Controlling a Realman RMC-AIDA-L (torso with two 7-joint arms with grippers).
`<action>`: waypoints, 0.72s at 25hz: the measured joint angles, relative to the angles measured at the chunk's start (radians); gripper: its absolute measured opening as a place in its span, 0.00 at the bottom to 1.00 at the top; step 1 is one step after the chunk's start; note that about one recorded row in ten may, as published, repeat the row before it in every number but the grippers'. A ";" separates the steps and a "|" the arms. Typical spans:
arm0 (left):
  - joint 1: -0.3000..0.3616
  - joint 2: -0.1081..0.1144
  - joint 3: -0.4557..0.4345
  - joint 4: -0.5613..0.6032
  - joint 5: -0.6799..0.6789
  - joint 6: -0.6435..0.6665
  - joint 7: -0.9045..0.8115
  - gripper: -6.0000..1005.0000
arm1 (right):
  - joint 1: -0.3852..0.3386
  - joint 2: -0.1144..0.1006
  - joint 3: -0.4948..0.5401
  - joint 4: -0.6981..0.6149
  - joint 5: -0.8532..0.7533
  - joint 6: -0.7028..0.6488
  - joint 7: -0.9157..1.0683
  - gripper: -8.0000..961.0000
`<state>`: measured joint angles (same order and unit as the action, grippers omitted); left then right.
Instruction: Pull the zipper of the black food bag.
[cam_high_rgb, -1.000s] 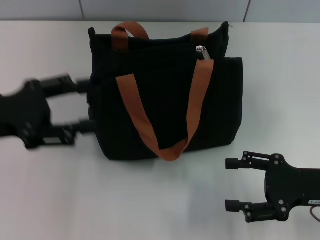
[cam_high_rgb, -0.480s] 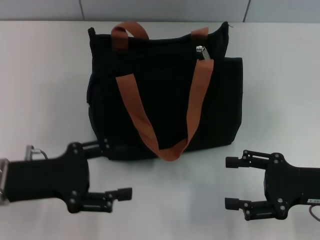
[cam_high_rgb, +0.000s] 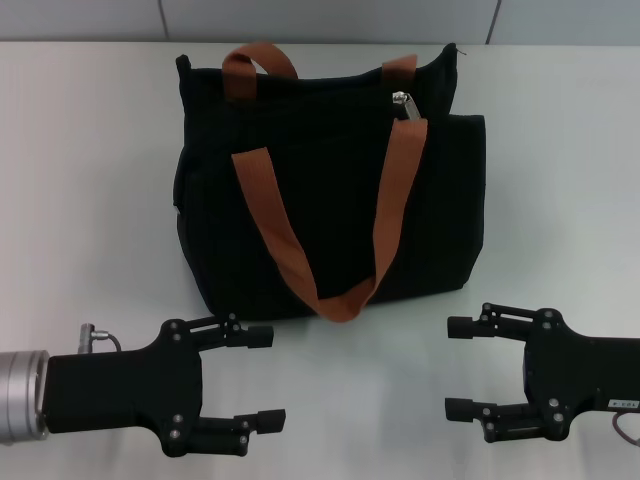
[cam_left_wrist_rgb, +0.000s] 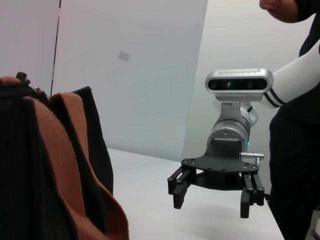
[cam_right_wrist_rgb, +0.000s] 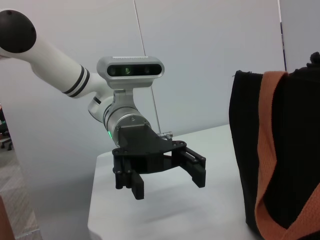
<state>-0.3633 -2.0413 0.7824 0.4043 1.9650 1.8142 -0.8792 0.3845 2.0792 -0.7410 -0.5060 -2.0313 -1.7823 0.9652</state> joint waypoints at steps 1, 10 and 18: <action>-0.001 0.000 0.000 0.000 0.003 0.000 -0.002 0.82 | 0.000 0.000 0.000 0.003 0.000 0.001 -0.002 0.86; -0.002 -0.001 0.000 -0.001 0.006 0.001 -0.002 0.82 | 0.002 0.001 0.000 0.011 -0.001 0.002 -0.005 0.86; -0.002 0.000 0.000 -0.001 0.006 0.002 -0.002 0.82 | 0.007 0.001 0.000 0.013 -0.001 0.001 -0.006 0.86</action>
<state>-0.3652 -2.0408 0.7823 0.4034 1.9712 1.8157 -0.8810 0.3917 2.0801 -0.7410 -0.4935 -2.0326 -1.7808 0.9591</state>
